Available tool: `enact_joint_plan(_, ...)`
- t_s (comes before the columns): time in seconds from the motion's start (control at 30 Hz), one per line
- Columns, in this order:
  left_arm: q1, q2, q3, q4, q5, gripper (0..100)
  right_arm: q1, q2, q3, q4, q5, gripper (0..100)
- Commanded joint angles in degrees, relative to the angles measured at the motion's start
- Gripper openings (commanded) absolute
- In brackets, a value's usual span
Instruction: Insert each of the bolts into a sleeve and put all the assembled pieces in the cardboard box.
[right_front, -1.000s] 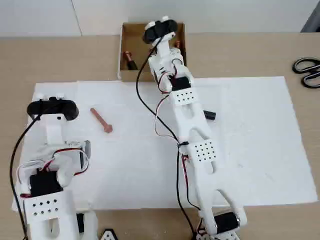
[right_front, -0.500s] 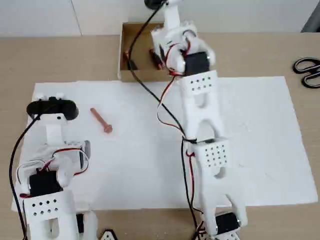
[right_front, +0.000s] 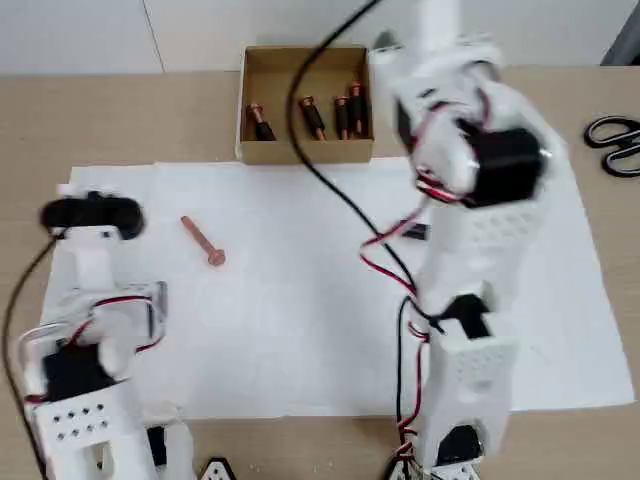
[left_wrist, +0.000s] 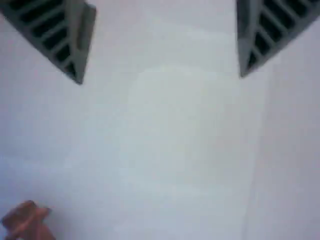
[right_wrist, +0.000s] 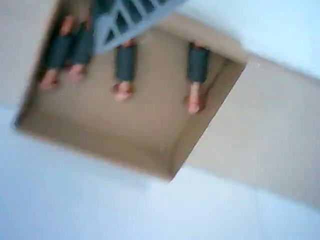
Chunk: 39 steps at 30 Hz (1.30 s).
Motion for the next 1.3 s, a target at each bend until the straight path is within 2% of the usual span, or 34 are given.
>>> enact_joint_plan(0.0, -5.1, 0.1, -10.0, 5.5, 0.0, 19, 5.0, -5.1, -1.8, 0.7, 0.2, 13.3)
enact_joint_plan(0.1, -8.3, 0.1, -16.5, 8.5, 0.0, 19, 8.7, -5.7, -1.4, 1.1, 0.4, 13.2)
enact_joint_plan(0.2, -8.8, 0.1, -21.3, 12.0, 0.0, 19, 10.1, -6.0, 5.4, 1.1, 0.5, 13.2)
enact_joint_plan(0.37, -8.8, 0.1, -24.7, 16.0, 0.0, 19, 12.5, -8.7, 24.0, 1.2, 0.3, 13.2)
enact_joint_plan(0.77, -8.8, 0.1, -24.4, 17.2, -0.3, 19, 11.1, -36.3, 76.1, -0.4, 0.4, 13.3)
enact_joint_plan(1.0, -9.0, 0.1, -24.4, 17.6, 0.0, 19, 11.2, -39.1, 93.3, -4.0, 0.5, 13.6)
enact_joint_plan(1.27, -9.1, 0.1, -24.8, 19.0, 1.4, 19, 12.6, -34.5, 99.4, -16.1, 15.8, 18.8)
